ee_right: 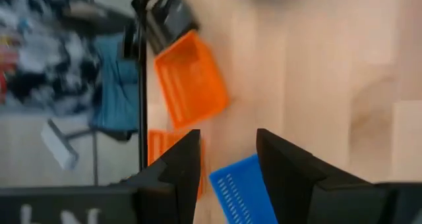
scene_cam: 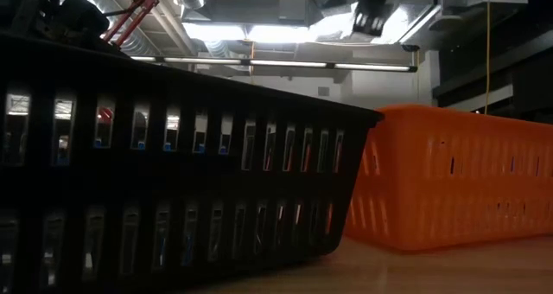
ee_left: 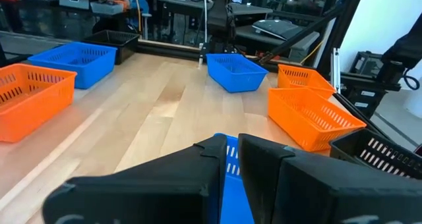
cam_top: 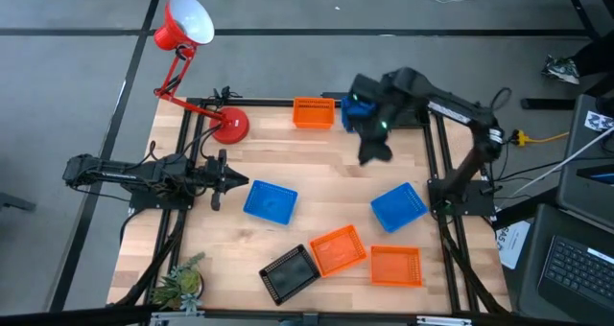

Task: Stack baskets by color
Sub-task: Stack the bottom black bin on the top black bins

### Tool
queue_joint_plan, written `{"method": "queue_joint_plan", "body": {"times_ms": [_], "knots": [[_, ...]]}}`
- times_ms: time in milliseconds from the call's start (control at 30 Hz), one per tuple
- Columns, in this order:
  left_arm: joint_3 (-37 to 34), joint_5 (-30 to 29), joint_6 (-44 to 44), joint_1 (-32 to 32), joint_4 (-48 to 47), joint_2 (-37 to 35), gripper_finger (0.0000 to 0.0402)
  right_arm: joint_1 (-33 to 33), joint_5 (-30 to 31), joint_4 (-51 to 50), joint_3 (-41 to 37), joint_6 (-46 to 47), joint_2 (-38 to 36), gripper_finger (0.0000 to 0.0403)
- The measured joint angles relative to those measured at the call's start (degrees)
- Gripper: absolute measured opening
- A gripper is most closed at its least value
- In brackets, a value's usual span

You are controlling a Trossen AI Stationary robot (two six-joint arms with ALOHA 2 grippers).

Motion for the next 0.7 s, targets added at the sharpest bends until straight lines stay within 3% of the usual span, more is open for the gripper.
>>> {"method": "queue_joint_plan", "body": {"times_ms": [100, 333, 500, 700], "knots": [[0.0, 0.0, 0.0, 0.0, -0.1, 0.0, 0.0031, 4.5, 3.9, 0.4, -5.4, 6.6, -5.2, 0.0147], [0.0, 0.0, 0.0, 0.0, -0.1, 0.0, 0.0031, 15.3, 26.4, 4.4, -23.4, 41.8, -17.6, 0.0147], [0.0, 0.0, 0.0, 0.0, -0.2, 0.0, 0.0031, 22.6, 28.2, 8.4, -38.1, 58.7, -22.8, 0.0147], [0.0, 0.0, 0.1, 0.0, -0.2, 0.0, 0.0031, 25.4, 28.1, 20.0, -50.7, 62.9, -23.1, 0.0147]]}}
